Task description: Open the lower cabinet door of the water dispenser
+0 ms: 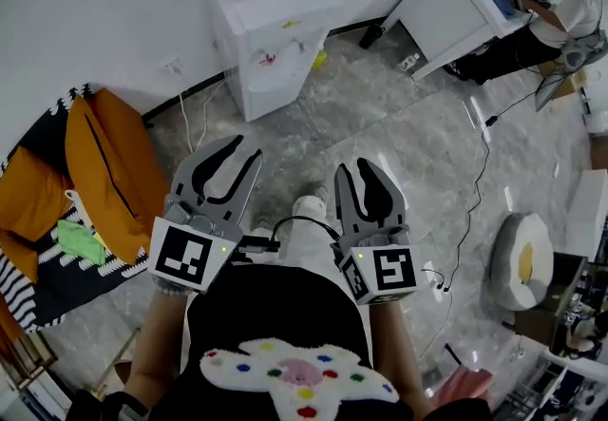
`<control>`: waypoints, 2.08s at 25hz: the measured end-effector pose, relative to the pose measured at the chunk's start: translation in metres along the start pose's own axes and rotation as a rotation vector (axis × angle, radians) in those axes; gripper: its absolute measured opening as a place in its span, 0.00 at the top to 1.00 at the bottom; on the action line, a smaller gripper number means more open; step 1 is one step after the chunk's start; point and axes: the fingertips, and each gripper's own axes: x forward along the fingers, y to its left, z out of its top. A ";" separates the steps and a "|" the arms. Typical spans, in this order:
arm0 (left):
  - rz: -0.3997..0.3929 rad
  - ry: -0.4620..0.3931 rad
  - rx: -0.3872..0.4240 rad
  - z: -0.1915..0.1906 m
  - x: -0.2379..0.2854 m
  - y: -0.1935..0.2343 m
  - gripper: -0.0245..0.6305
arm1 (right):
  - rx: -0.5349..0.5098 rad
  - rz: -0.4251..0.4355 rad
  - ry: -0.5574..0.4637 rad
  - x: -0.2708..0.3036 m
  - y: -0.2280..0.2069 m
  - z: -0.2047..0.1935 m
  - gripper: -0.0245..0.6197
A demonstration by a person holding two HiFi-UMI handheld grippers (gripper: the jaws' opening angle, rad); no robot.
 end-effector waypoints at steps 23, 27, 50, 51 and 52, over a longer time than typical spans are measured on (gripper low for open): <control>0.103 0.044 -0.043 -0.012 0.051 0.012 0.79 | -0.014 0.127 0.057 0.055 -0.042 -0.007 0.80; 0.101 0.053 -0.050 -0.017 0.068 0.011 0.79 | -0.013 0.143 0.066 0.068 -0.056 -0.012 0.80; 0.178 0.185 -0.116 -0.109 0.167 0.029 0.79 | -0.075 0.316 0.212 0.172 -0.122 -0.103 0.77; 0.183 0.185 -0.120 -0.114 0.172 0.030 0.79 | -0.078 0.321 0.218 0.177 -0.124 -0.109 0.76; 0.188 0.186 -0.126 -0.120 0.177 0.031 0.79 | -0.080 0.326 0.224 0.183 -0.127 -0.115 0.76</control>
